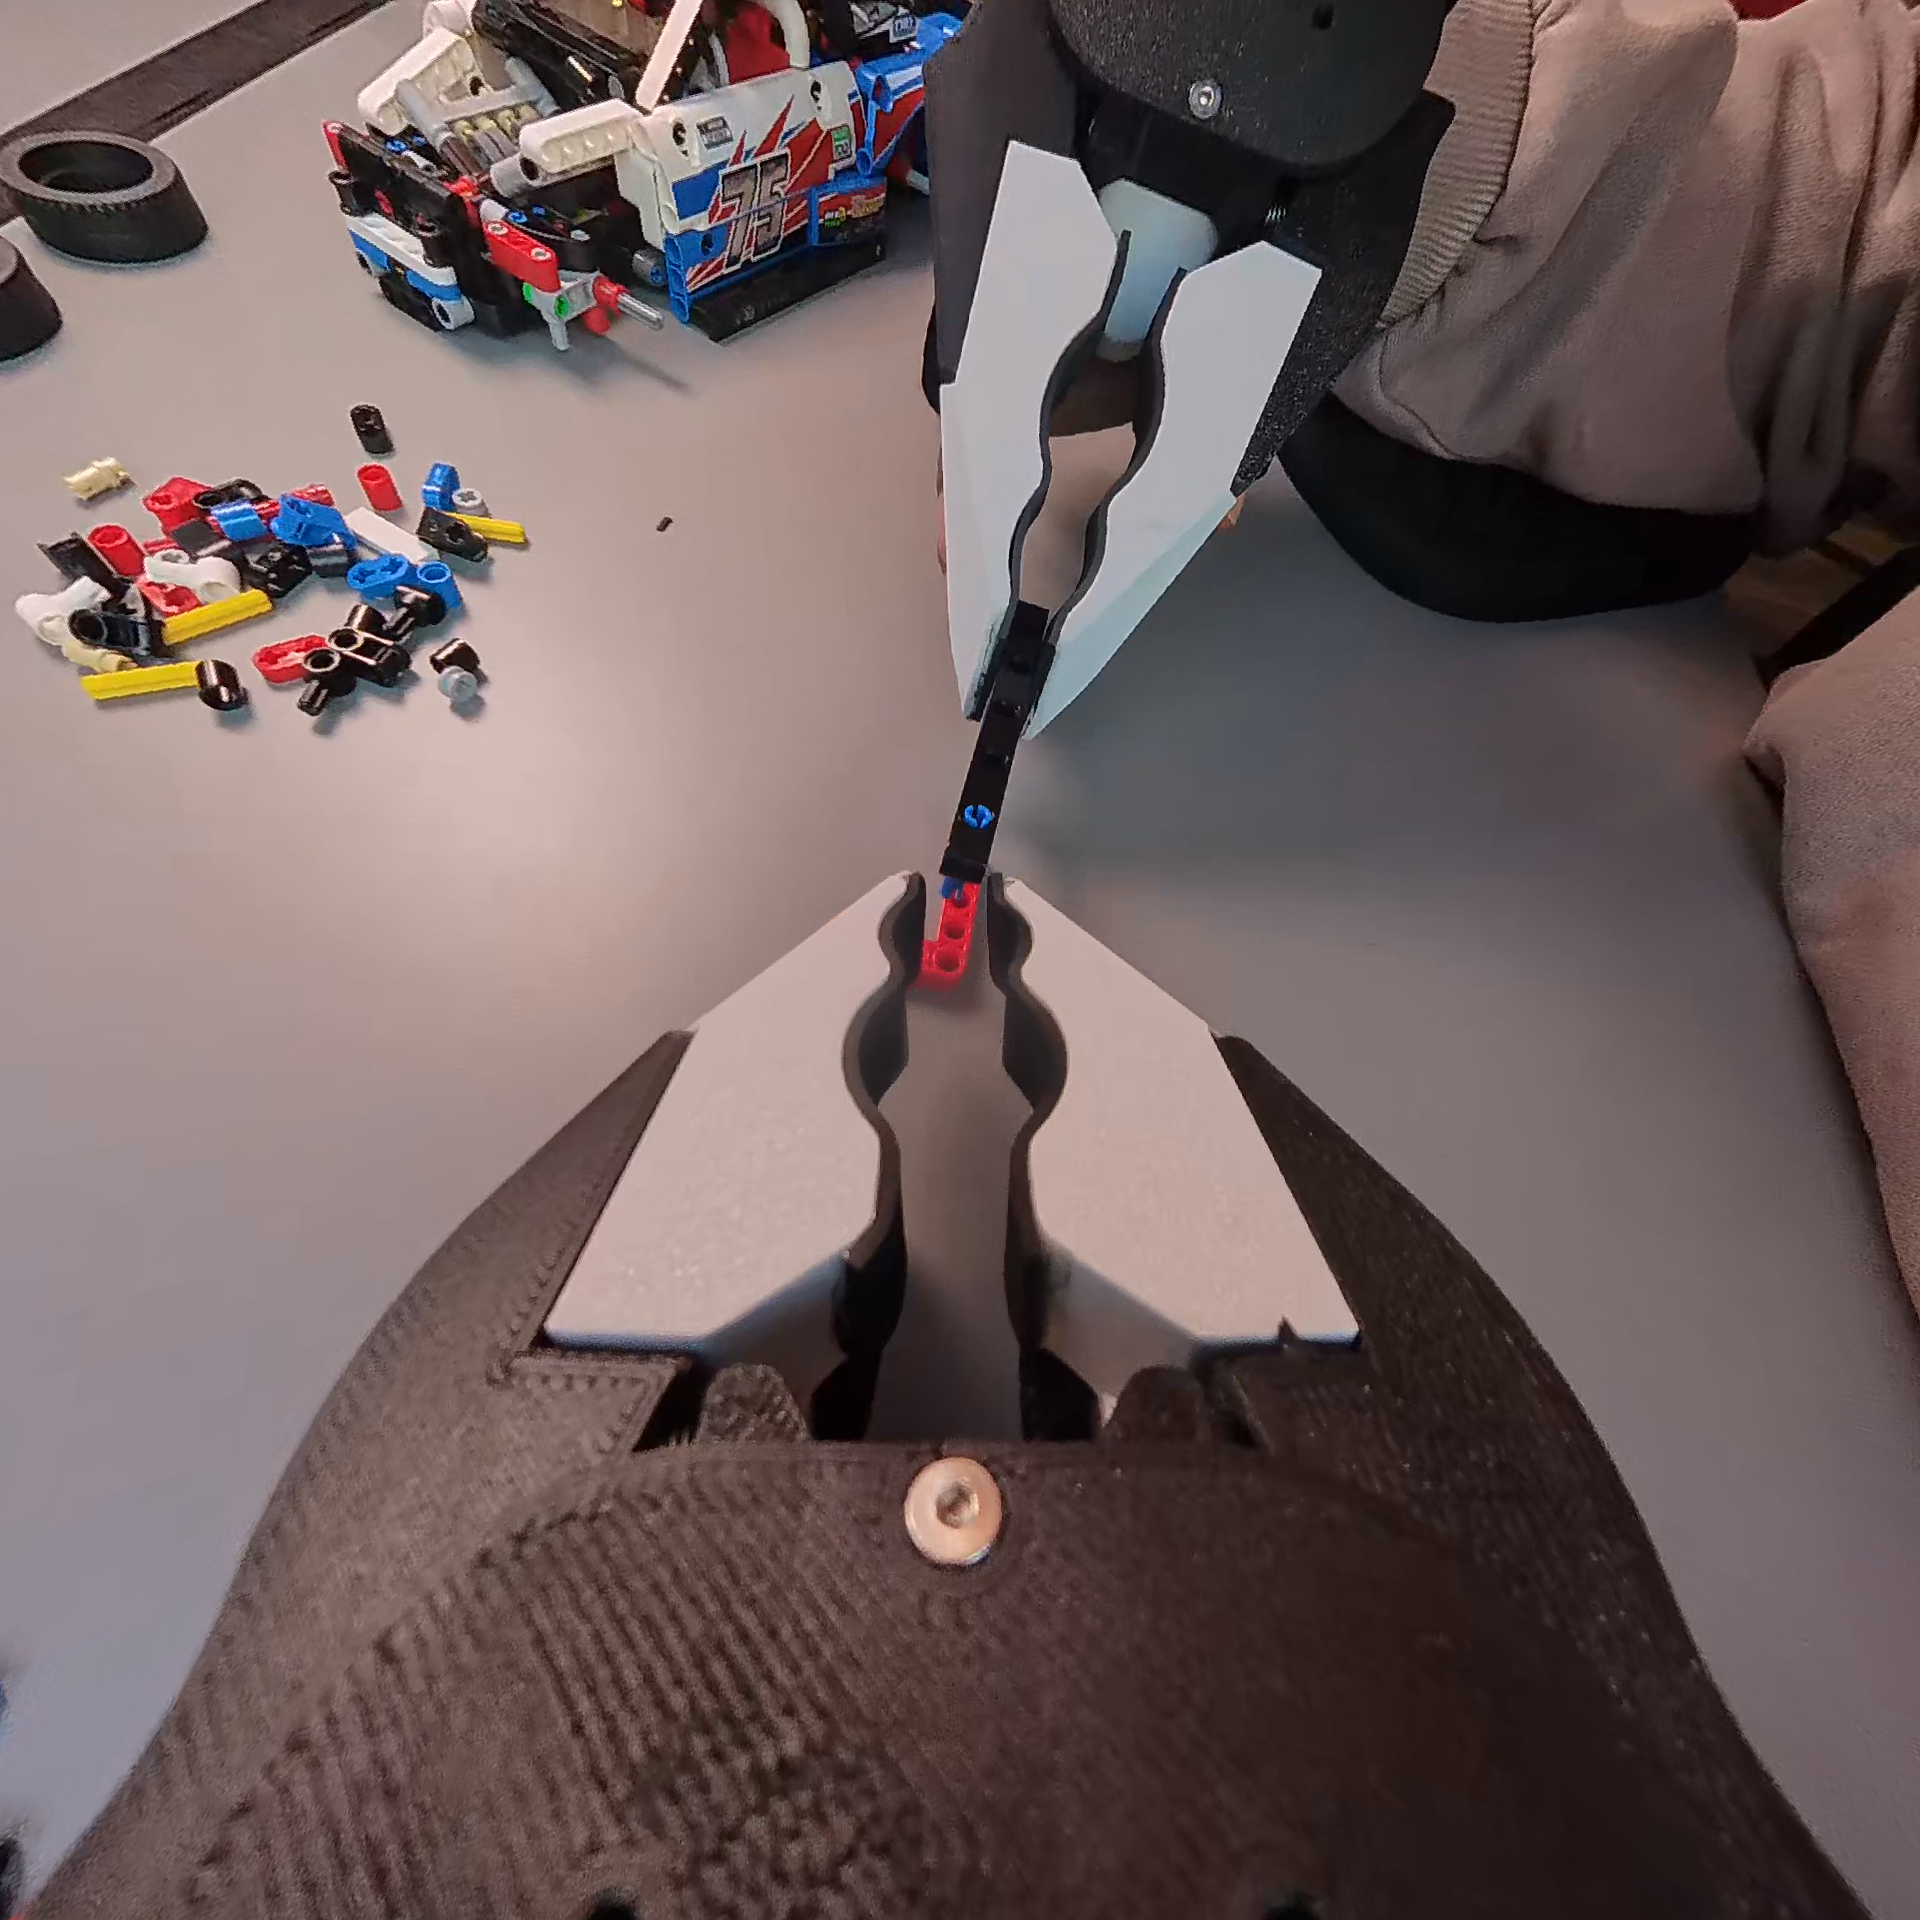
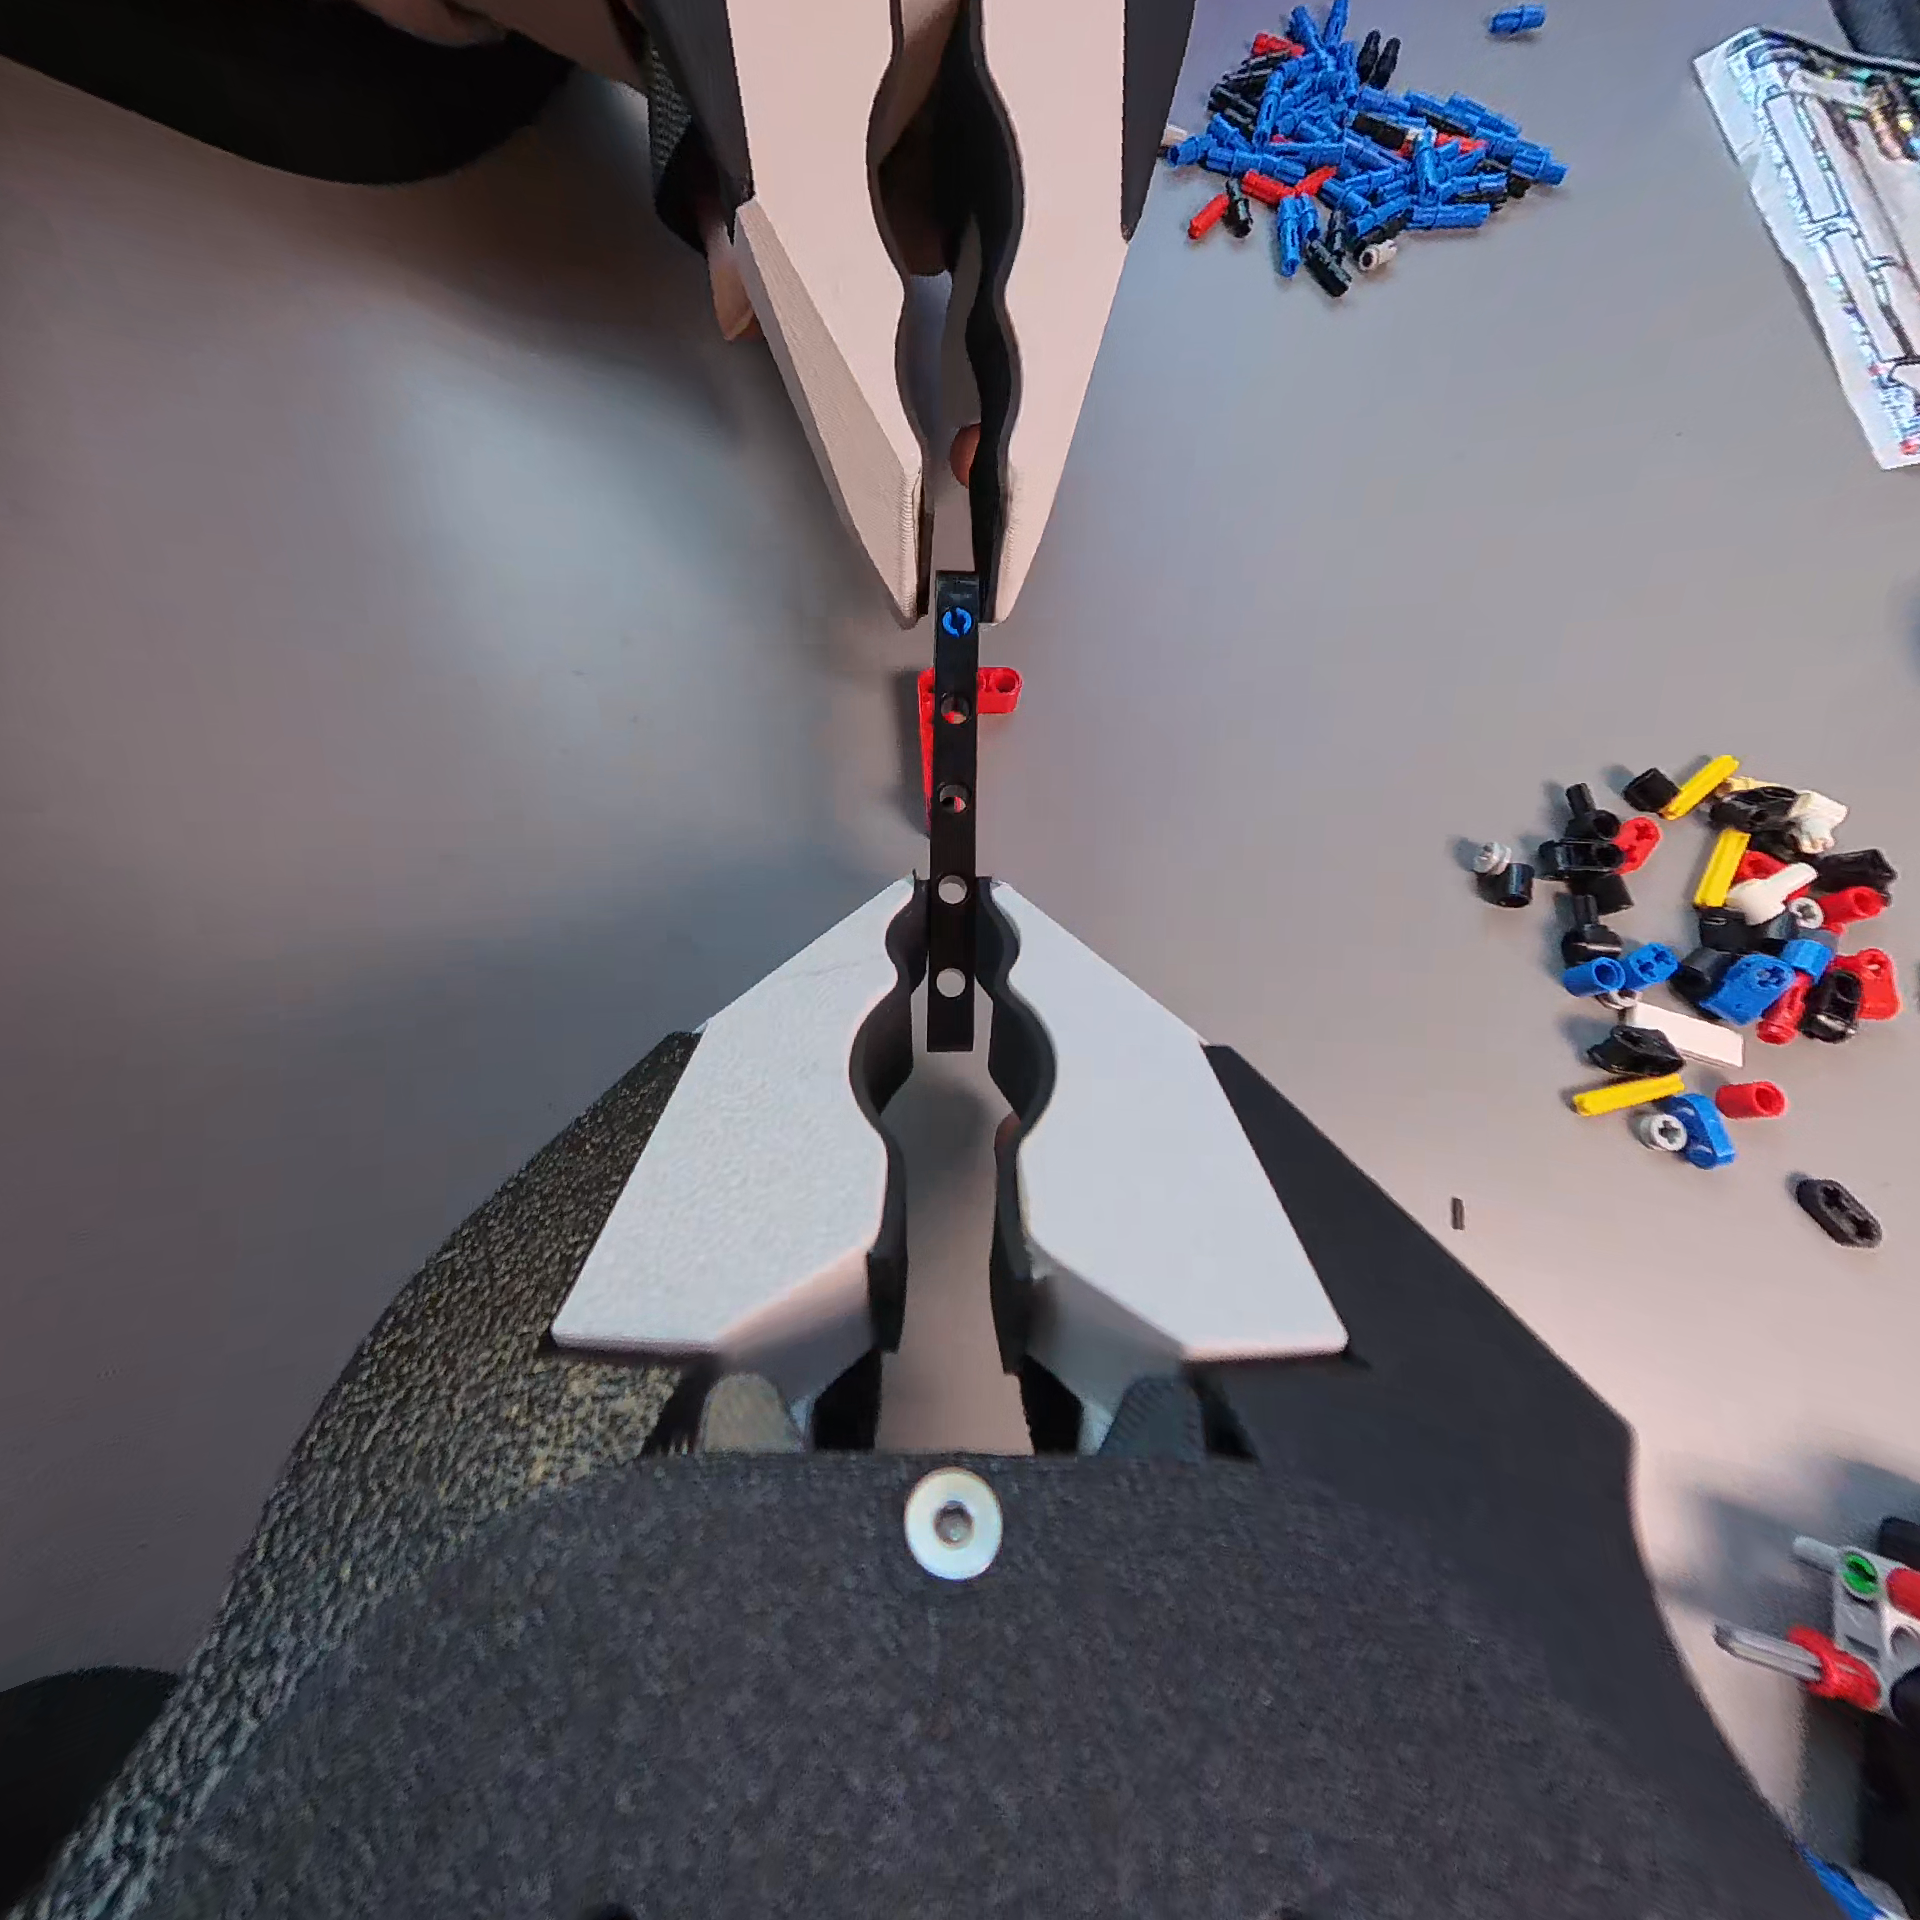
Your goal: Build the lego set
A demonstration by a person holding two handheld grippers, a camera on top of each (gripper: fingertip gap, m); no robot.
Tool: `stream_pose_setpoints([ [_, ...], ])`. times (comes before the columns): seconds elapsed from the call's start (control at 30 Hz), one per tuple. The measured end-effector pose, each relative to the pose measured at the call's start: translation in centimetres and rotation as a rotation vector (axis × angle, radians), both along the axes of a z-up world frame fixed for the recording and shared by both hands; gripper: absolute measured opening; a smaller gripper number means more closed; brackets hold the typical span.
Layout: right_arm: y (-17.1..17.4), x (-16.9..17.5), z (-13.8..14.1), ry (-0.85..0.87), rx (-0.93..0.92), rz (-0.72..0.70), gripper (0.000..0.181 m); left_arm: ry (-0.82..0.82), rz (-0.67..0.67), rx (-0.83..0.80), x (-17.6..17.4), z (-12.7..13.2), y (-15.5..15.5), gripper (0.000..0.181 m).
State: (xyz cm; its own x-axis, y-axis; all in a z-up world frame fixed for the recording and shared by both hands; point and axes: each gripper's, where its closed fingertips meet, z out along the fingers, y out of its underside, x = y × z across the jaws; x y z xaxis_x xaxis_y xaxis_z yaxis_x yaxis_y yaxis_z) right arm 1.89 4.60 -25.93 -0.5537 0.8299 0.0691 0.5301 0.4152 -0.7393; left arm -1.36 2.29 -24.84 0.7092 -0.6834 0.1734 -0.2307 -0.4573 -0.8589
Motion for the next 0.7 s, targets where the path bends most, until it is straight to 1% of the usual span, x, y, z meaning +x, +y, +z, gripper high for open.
stream_pose_setpoints([
  [0.7, -0.1, 0.1, -0.9, -0.064, 0.051, 0.017, 0.006, 0.039, 0.065, -0.005, -2.1, -0.3, 0.2, 0.01],
])
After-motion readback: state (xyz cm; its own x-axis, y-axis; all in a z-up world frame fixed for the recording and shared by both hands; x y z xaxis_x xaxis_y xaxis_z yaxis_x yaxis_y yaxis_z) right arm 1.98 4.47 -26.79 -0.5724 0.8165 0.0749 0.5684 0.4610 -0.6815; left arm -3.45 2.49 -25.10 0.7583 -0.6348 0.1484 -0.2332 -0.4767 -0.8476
